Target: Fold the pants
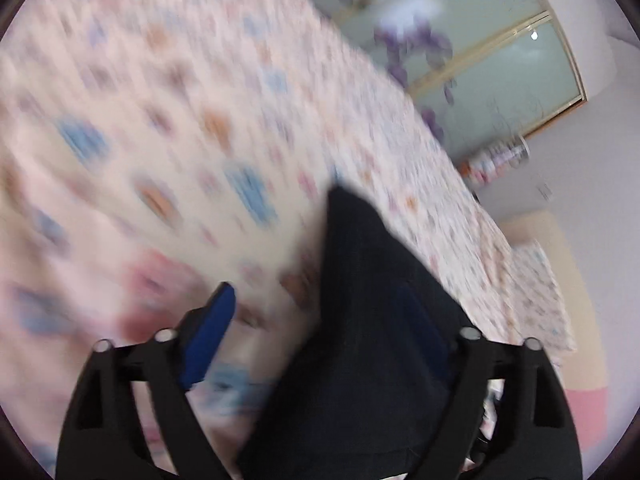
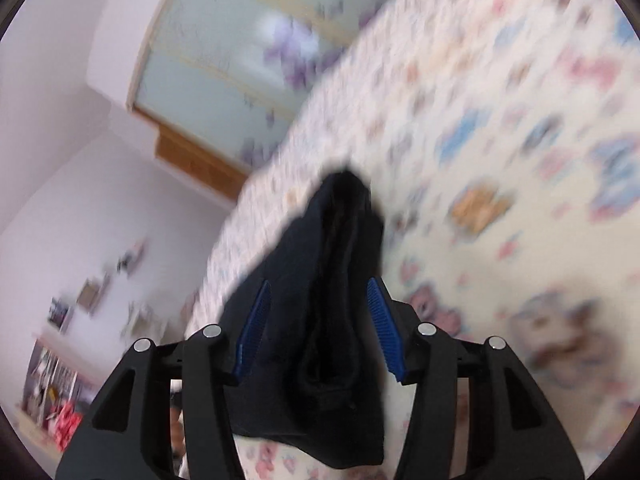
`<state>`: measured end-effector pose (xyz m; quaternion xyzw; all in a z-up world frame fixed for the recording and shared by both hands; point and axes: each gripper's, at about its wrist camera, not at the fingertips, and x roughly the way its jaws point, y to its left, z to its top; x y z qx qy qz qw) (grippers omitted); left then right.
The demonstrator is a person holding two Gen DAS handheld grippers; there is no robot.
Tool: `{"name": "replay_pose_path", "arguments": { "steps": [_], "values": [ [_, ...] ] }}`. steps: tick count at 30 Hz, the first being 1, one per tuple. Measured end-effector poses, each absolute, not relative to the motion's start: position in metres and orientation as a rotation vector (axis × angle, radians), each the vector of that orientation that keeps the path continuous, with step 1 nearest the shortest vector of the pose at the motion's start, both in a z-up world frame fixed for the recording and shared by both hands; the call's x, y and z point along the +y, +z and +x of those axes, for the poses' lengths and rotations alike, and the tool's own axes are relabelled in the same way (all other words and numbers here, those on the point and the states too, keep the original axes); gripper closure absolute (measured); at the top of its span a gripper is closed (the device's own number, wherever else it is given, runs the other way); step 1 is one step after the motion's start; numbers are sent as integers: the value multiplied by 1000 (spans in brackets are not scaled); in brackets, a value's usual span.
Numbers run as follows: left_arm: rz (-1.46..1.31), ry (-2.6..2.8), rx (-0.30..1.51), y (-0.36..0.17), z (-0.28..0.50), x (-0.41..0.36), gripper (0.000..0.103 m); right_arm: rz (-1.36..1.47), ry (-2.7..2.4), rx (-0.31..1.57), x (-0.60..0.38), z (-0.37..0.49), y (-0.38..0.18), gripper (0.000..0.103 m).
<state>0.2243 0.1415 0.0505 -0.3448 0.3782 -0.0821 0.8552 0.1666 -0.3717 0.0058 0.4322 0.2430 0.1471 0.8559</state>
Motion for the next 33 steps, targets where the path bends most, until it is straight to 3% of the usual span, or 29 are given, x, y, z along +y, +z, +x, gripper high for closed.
{"name": "replay_pose_path", "arguments": {
  "steps": [2,3,4,7,13,17,23,27,30,33],
  "values": [
    [-635,-193,726,75,209,137,15,851,329,414,-368,154,26,50],
    [-600,-221,706,84,203,131,9,799,371,381,-358,150,40,50],
    [-557,-267,689,93,198,119,2,750,401,364,-347,147,51,43],
    [-496,-375,684,99,192,89,2,672,441,347,-325,142,64,23],
    [-387,-397,780,69,199,38,2,570,457,418,-307,151,56,21],
    [-464,-401,885,19,220,44,2,549,405,639,-300,168,10,16],
    [-316,-361,828,17,212,27,2,474,392,619,-292,161,4,16],
    [-227,-305,792,33,187,24,2,571,399,573,-310,144,14,16],
    [-129,-236,731,49,156,26,2,515,263,496,-314,113,38,1],
    [-15,-153,636,66,117,31,2,428,157,396,-307,75,61,1]
  ]
}}
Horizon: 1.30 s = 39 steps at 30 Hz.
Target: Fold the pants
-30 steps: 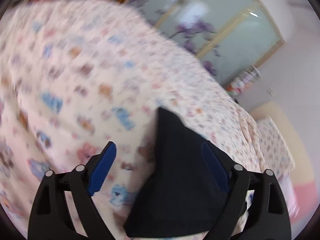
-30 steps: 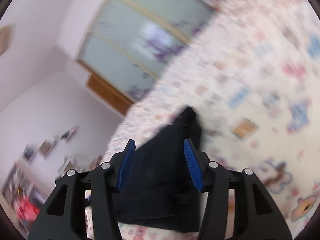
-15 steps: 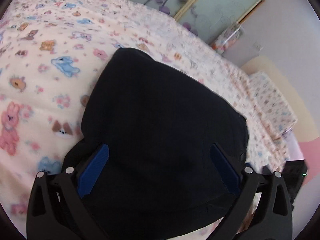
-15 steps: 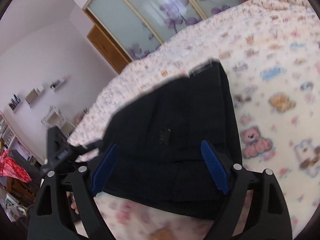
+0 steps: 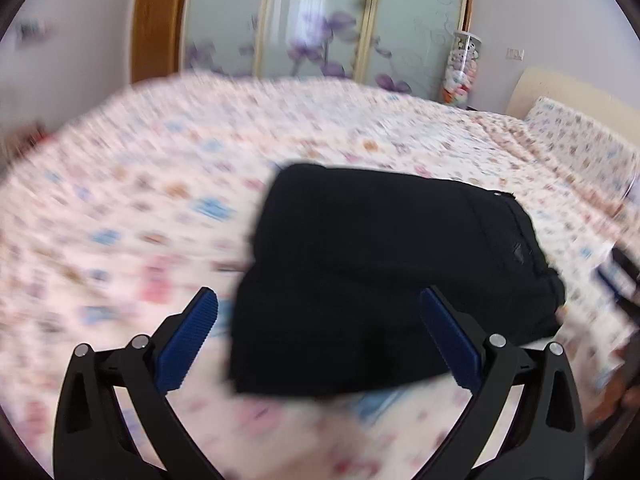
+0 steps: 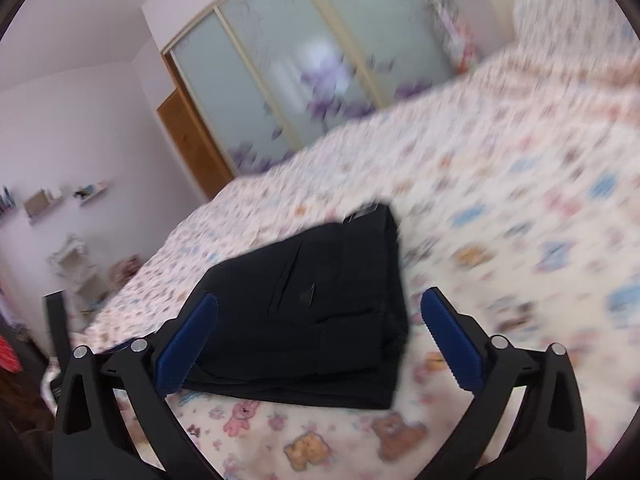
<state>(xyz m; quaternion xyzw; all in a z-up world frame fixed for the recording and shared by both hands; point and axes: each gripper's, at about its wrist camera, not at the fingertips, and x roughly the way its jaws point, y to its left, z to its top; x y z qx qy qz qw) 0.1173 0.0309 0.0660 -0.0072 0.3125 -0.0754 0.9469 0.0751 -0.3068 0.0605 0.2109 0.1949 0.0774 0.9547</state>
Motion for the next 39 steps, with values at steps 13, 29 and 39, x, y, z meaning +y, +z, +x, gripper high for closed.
{"name": "replay_pose_path", "arguments": {
  "steps": [13,29,39],
  "values": [
    [149,-22,534,41,-11,38,2,73,13,346,-198,-34,51,1],
    [30,-86,606,25,1,49,2,39,-72,391,-174,-34,25,1],
    [76,-117,571,28,-7,33,2,-8,-84,384,-165,-35,21,1]
  ]
}}
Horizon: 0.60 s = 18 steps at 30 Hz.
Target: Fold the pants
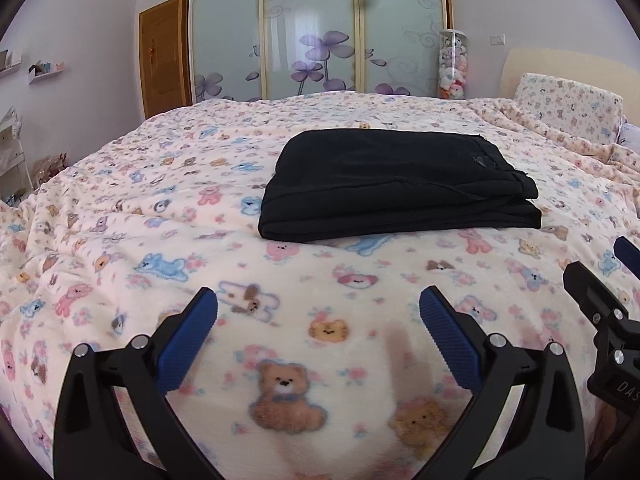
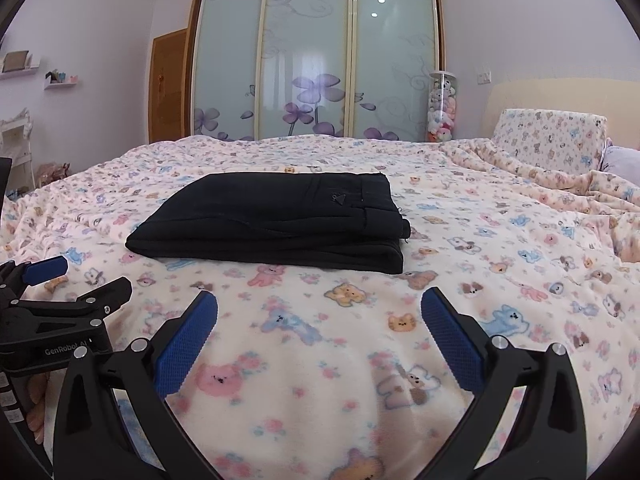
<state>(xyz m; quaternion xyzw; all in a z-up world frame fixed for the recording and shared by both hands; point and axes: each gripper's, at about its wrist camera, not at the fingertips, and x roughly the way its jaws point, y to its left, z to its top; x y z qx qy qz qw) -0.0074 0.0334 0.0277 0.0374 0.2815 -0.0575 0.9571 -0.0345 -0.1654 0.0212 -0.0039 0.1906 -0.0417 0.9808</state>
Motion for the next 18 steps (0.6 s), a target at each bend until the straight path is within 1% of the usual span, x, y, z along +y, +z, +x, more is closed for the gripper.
{"name": "replay_pose_path", "arguments": {
  "steps": [6,18],
  "values": [
    [46,-122,591,26,-4,38,2,8,-93,380,-168,-35,21,1],
    [102,-132,588,25,-6,27,2,31,-121,341,-175,-42,22,1]
  ]
}}
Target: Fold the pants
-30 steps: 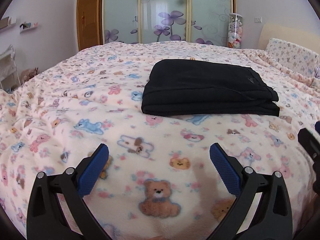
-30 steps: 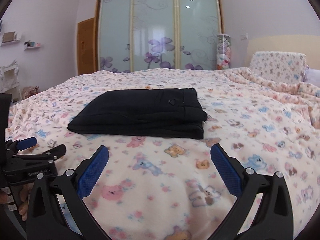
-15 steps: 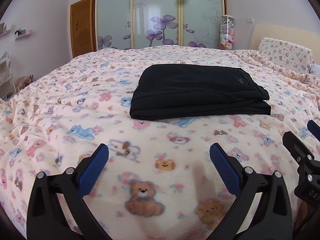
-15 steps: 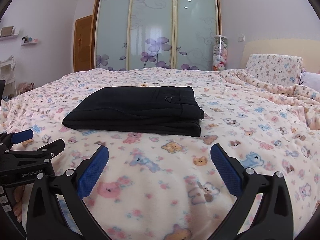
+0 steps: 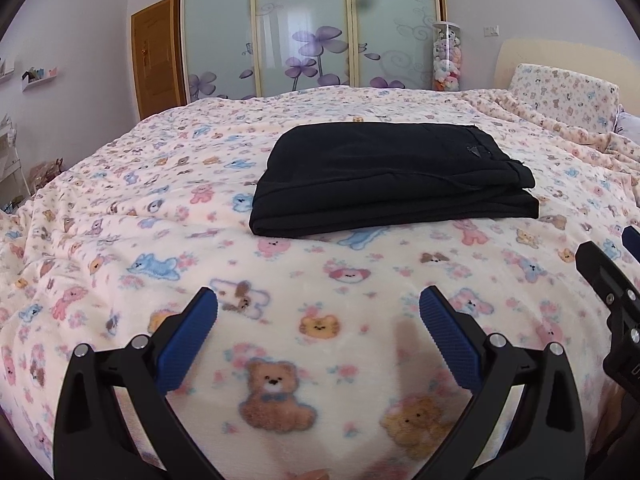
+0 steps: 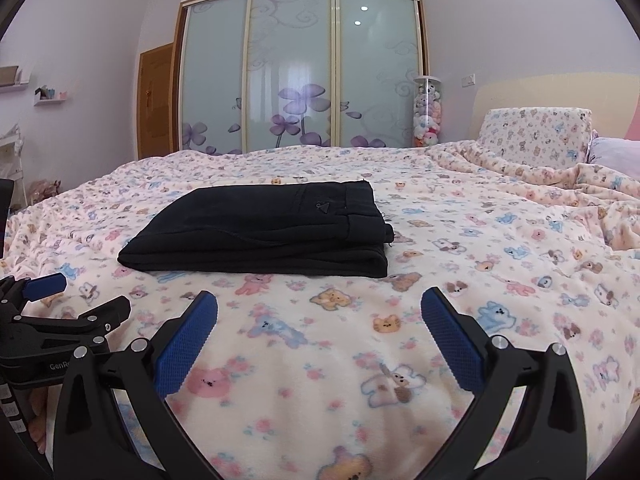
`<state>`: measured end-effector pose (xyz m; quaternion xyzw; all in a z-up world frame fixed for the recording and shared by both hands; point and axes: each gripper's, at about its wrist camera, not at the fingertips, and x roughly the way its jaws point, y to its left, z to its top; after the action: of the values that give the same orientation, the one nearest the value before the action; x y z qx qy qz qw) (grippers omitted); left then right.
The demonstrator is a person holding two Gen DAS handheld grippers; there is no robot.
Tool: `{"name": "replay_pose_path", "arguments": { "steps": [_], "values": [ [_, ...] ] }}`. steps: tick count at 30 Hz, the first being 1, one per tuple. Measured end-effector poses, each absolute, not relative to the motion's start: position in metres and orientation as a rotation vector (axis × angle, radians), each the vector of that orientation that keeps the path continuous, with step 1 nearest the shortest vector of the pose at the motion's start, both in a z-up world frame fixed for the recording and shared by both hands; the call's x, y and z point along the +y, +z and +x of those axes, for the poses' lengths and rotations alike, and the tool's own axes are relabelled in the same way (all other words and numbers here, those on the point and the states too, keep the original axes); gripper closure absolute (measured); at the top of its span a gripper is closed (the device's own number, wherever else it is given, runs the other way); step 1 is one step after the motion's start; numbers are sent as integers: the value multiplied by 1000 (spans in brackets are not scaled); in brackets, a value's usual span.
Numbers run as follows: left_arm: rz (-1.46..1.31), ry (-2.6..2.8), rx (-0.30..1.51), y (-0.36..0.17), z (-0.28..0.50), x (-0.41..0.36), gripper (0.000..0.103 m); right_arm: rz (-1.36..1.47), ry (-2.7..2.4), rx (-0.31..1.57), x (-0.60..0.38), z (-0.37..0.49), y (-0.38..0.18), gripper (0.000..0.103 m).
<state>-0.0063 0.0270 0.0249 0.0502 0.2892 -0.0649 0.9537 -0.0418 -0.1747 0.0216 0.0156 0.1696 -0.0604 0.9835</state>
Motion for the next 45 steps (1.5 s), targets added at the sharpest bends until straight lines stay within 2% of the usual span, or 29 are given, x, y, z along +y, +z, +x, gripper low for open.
{"name": "replay_pose_path", "arguments": {
  "steps": [45],
  "values": [
    [94,-128,588,25,-7,28,2,36,-108,356,-174,-38,19,1]
  ]
}}
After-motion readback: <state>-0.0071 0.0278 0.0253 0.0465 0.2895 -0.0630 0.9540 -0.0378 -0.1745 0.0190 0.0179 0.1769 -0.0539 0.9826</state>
